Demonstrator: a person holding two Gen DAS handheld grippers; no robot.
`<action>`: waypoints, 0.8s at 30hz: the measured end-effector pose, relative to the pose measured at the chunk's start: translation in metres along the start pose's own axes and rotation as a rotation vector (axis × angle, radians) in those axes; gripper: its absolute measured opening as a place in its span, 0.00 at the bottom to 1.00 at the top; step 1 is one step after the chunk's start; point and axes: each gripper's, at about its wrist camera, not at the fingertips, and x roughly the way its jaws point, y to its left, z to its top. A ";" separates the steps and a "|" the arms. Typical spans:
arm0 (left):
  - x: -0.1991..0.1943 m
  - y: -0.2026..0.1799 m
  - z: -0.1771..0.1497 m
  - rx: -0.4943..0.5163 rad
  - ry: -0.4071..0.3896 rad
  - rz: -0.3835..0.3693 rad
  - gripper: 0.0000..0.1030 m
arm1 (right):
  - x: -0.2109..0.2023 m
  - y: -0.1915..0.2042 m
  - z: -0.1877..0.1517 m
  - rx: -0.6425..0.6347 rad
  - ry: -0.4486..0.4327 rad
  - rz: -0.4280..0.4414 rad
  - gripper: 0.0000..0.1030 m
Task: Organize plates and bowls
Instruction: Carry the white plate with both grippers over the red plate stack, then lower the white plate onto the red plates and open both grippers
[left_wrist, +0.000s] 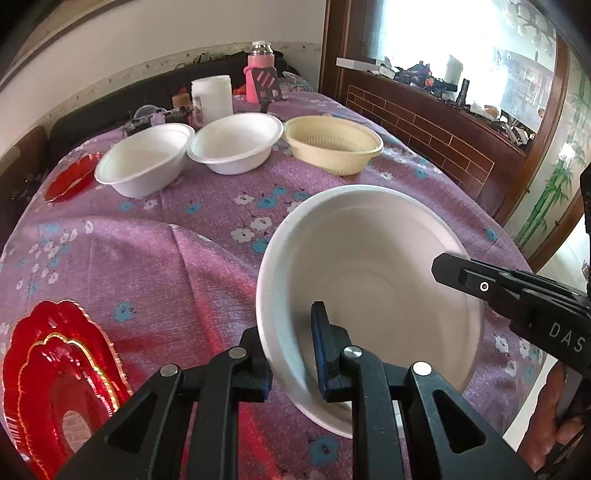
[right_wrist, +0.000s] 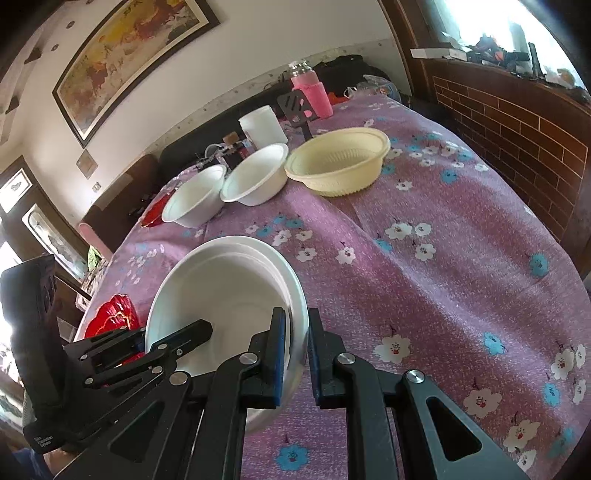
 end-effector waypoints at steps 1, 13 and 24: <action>-0.003 0.002 0.000 -0.004 -0.004 0.001 0.17 | -0.001 0.003 0.001 -0.004 -0.004 0.003 0.12; -0.051 0.044 -0.013 -0.071 -0.077 0.027 0.17 | -0.003 0.058 0.006 -0.075 -0.012 0.081 0.12; -0.103 0.112 -0.056 -0.177 -0.112 0.084 0.18 | 0.019 0.140 -0.003 -0.168 0.073 0.238 0.12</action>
